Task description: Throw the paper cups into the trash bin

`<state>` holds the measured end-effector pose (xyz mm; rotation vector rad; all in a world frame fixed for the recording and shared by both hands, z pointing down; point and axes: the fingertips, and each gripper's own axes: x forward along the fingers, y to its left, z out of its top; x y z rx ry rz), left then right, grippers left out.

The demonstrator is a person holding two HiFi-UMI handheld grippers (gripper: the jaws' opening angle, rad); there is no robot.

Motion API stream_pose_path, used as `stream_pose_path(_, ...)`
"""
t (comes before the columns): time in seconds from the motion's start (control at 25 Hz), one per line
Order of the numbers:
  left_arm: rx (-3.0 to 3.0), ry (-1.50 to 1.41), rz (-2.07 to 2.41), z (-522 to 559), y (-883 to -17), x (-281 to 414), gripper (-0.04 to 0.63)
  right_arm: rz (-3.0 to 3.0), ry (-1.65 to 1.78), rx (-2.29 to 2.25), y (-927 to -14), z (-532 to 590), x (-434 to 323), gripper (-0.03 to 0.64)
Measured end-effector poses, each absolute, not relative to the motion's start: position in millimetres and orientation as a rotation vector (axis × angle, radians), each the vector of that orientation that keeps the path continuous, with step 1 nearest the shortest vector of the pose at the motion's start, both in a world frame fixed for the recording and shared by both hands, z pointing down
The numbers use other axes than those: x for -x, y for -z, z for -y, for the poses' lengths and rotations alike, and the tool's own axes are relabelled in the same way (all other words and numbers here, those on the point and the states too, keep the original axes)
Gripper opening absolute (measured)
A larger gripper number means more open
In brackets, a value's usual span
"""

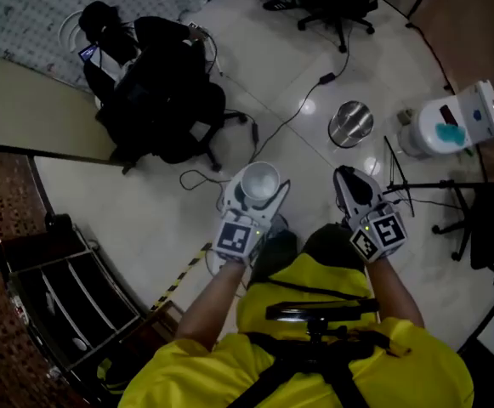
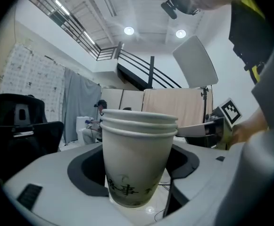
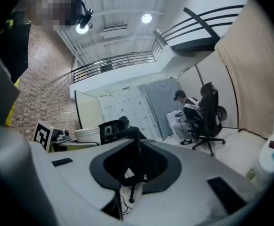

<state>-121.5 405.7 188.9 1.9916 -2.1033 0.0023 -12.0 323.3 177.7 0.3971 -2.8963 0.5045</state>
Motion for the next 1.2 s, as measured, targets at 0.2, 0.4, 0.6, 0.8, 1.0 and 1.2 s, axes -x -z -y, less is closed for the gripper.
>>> stream_pose_path(0.2, -2.123, -0.058, 1.933, -291, -209, 132, 0.333, 2.864, -0.533, -0.644, -198, -219, 2, 0.005)
stream_pose_path(0.4, -2.213, -0.113, 1.762, -156, -229, 132, 0.333, 2.827, -0.652, -0.907, -232, -97, -15, 0.005)
stream_pose_path(0.6, -2.271, -0.139, 1.647, -29, -248, 118, 0.333, 2.774, -0.706, -1.107, -259, 18, -45, 0.005)
stream_pose_path(0.8, -2.327, -0.29, 1.419, 65, -319, 108, 0.333, 2.645, -0.759, -1.348, -308, 87, -62, 0.006)
stream_pose_path(1.0, -2.362, -0.332, 1.245, 137, -411, 85, 0.333, 2.514, -0.792, -1.454, -402, 141, -75, 0.006)
stream_pose_path(1.2, -2.336, -0.492, 1.05, 164, -566, 48, 0.331, 2.345, -0.932, -1.522, -535, 147, -97, 0.006)
